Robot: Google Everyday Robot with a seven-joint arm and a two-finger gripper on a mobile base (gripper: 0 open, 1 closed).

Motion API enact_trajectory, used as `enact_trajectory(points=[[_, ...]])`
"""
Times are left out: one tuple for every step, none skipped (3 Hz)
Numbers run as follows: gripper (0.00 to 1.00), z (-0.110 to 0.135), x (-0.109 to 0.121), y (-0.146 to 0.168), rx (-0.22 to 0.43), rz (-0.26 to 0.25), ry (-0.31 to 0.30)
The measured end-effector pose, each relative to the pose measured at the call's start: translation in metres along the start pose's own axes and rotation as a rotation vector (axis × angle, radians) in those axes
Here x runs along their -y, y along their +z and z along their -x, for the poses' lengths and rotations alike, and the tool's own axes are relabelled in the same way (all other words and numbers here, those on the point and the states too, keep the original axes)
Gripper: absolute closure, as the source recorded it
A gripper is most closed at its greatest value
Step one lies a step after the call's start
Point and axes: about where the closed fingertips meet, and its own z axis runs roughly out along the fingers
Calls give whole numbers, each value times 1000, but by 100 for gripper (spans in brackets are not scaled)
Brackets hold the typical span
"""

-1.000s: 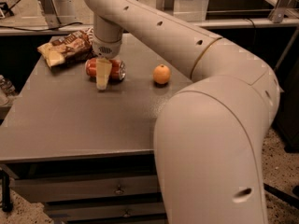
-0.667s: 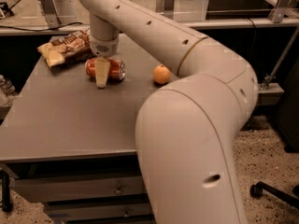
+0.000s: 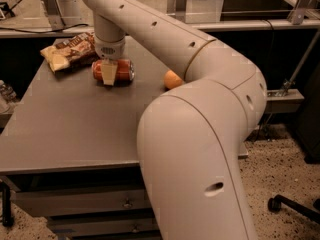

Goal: Place coke can upright

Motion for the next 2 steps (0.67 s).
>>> enact_trajectory(points=[[100,5,-3,-36,67,-9,17],[100,4,-20,-89,211,-37,69]])
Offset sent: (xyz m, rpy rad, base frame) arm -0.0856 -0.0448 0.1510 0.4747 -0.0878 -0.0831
